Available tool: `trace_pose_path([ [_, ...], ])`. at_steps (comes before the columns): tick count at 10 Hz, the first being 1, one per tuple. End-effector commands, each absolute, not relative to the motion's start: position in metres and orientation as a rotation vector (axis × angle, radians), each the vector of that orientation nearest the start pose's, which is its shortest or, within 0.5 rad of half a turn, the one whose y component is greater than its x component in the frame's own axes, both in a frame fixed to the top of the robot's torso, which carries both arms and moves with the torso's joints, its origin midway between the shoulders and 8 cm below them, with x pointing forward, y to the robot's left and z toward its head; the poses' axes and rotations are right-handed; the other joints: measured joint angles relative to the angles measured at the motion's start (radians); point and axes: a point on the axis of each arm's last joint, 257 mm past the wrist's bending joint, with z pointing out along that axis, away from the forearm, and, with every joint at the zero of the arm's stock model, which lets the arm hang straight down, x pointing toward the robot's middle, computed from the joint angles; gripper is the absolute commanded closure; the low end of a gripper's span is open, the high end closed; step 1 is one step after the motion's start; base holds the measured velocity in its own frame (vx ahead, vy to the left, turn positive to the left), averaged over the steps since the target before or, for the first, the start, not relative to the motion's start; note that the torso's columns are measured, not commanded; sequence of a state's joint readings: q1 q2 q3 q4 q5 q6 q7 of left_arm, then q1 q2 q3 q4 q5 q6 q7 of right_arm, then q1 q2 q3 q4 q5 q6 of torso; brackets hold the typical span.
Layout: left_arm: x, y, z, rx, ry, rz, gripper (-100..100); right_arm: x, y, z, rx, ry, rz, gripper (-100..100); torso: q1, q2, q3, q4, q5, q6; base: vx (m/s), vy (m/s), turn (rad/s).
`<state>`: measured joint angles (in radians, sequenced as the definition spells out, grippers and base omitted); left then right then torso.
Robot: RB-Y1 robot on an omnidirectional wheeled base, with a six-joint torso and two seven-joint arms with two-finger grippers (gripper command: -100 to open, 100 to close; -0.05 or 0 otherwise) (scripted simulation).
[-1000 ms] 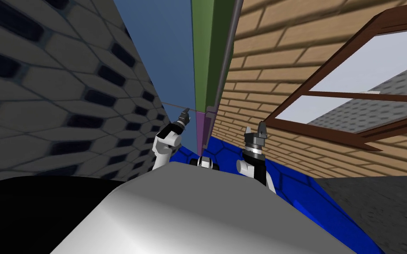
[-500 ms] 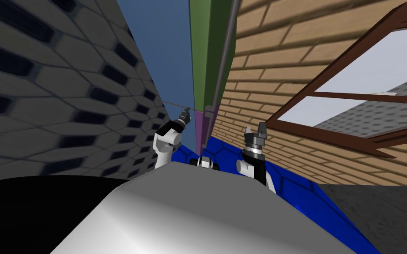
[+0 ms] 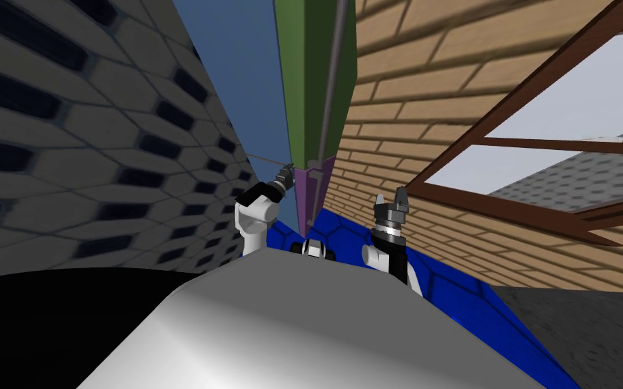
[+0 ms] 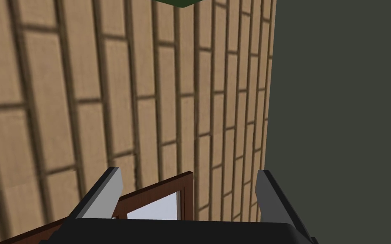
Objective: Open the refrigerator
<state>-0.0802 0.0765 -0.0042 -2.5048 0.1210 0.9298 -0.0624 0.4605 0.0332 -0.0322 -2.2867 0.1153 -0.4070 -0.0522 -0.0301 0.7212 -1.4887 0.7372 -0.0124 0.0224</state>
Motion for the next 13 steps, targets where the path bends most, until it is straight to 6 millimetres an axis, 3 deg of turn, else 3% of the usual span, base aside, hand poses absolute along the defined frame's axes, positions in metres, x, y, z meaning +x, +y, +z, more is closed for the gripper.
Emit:
trace_pose_path([
  [1, 0.459, 0.169, 0.05, -1.023, 1.243, -1.369, -100, 0.361, -0.281, 0.022, 0.674, 0.667, 1.242, 0, 0.005, -0.001, -0.002, 0.004, 0.0, -0.004, -0.028, -0.082, 0.005],
  [4, 0.459, 0.169, 0.05, -1.023, 1.243, -1.369, -100, 0.361, -0.281, 0.022, 0.674, 0.667, 1.242, 0, 0.018, -0.003, -0.004, 0.008, 0.003, -0.009, -0.001, -0.018, 0.0],
  [7, 0.459, 0.169, 0.05, -1.023, 1.243, -1.369, -100, 0.361, -0.281, 0.022, 0.674, 0.667, 1.242, 0, 0.014, -0.003, -0.004, 0.007, 0.002, -0.008, 0.001, 0.017, -0.006],
  [9, 0.449, 0.163, 0.069, -1.032, 1.197, -1.429, -100, 0.361, -0.281, 0.022, 0.674, 0.667, 1.242, 0, 0.009, -0.001, -0.003, 0.007, 0.001, -0.008, 0.005, -0.037, 0.022],
  [13, 0.445, 0.162, 0.074, -1.035, 1.182, -1.448, -100, 0.361, -0.281, 0.022, 0.674, 0.667, 1.242, 0, 0.016, 0.0, -0.003, 0.008, 0.002, -0.01, -0.001, -0.01, 0.005],
])
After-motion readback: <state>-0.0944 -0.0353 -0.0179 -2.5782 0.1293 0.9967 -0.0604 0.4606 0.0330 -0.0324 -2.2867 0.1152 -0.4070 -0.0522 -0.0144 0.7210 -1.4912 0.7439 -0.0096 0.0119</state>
